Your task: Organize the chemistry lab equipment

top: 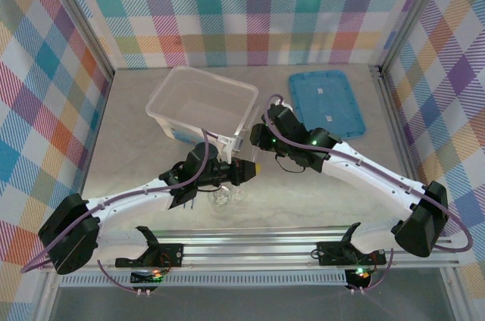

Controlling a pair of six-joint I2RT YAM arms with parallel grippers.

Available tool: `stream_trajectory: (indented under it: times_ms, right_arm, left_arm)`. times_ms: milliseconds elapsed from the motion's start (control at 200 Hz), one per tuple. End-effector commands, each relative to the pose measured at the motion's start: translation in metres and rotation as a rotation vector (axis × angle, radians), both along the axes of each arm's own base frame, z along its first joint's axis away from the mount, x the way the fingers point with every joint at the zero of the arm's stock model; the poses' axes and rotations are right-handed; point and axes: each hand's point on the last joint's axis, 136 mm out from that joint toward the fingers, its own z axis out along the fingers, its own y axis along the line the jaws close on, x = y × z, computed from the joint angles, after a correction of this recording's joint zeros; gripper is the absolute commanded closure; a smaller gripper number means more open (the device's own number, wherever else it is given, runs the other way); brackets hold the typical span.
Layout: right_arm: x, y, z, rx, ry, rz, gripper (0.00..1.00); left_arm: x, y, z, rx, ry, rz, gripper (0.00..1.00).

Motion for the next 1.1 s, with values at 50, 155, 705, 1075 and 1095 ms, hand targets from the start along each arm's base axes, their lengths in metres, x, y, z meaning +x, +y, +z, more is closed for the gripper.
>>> stream_trajectory:
  times_ms: [50, 155, 705, 1075, 1095]
  right_arm:
    - [-0.002, -0.012, 0.032, 0.016, -0.054, 0.014, 0.5]
    - [-0.005, -0.009, 0.035, -0.004, -0.034, 0.101, 0.5]
    - [-0.02, 0.004, 0.014, 0.173, 0.273, 0.464, 0.48]
    - [-0.024, 0.028, 0.013, 0.313, 0.324, 0.549, 0.47]
    - [-0.024, 0.029, 0.013, 0.315, 0.326, 0.555, 0.47]
  left_arm:
    - [0.005, 0.015, -0.008, 0.109, -0.066, 0.014, 0.98]
    - [0.006, 0.02, -0.013, 0.167, -0.093, 0.009, 0.98]
    - [-0.004, 0.037, -0.011, 0.253, -0.239, -0.033, 0.97]
    - [-0.007, 0.039, -0.009, 0.249, -0.242, -0.034, 0.97]
    - [-0.007, 0.039, -0.008, 0.246, -0.242, -0.034, 0.97]
